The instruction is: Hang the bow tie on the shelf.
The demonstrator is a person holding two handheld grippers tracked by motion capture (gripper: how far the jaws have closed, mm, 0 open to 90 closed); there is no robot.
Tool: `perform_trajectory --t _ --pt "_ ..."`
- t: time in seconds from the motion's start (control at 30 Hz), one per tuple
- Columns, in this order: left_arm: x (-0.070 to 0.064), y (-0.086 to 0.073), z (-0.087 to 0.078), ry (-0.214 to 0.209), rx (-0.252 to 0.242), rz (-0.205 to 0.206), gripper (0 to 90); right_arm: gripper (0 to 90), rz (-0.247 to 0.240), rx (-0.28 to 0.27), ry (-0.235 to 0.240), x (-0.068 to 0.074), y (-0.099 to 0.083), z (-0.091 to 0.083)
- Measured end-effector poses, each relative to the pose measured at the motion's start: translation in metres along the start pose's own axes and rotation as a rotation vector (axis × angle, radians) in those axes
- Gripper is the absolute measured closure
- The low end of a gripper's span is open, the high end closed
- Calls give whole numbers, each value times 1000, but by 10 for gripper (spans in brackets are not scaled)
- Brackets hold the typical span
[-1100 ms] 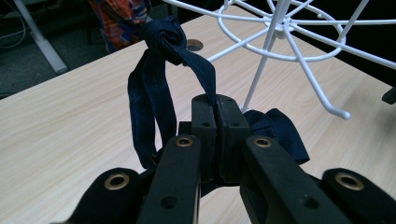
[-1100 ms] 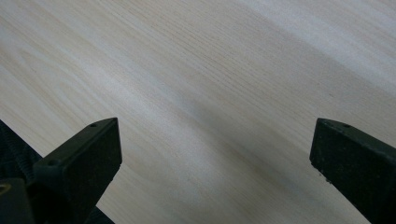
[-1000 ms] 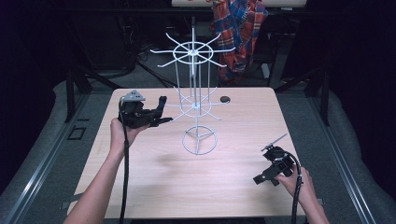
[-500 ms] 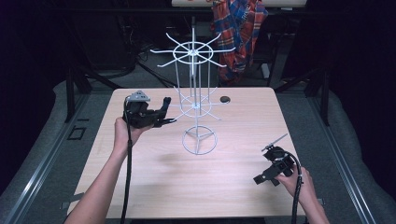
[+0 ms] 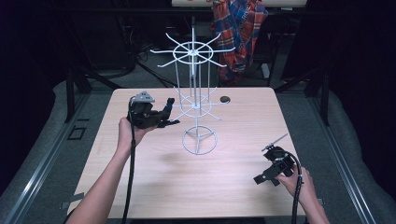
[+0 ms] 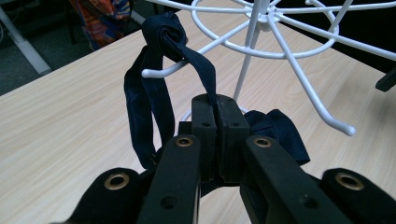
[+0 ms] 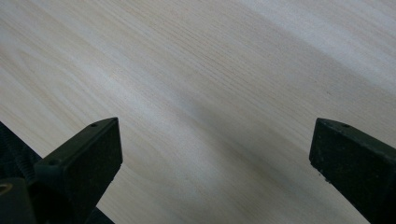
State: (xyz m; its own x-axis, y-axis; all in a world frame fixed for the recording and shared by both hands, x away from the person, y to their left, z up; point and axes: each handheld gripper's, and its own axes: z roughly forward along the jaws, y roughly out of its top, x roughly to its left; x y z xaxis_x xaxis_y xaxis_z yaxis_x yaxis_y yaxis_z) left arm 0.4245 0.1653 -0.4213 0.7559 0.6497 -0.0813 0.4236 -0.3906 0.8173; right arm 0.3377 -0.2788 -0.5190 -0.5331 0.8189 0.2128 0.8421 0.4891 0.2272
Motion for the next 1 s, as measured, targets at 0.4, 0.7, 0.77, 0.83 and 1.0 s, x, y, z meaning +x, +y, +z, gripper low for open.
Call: perform_trajectory --t 0.4,0.7,0.77,0.83,1.0 --pt "-3 0 8 -21 18 13 876 23 10 -5 7 0 -1 0" --pt "-5 1 12 -38 22 27 877 23 17 -8 6 -1 -4 0" --pt "-5 2 13 -39 17 32 876 24 11 -1 6 -1 -4 -1" --pt "-5 2 13 -43 13 37 876 24 17 -4 6 -1 -5 0" --pt "-5 3 17 -47 8 50 876 25 14 1 0 -1 -4 -1"
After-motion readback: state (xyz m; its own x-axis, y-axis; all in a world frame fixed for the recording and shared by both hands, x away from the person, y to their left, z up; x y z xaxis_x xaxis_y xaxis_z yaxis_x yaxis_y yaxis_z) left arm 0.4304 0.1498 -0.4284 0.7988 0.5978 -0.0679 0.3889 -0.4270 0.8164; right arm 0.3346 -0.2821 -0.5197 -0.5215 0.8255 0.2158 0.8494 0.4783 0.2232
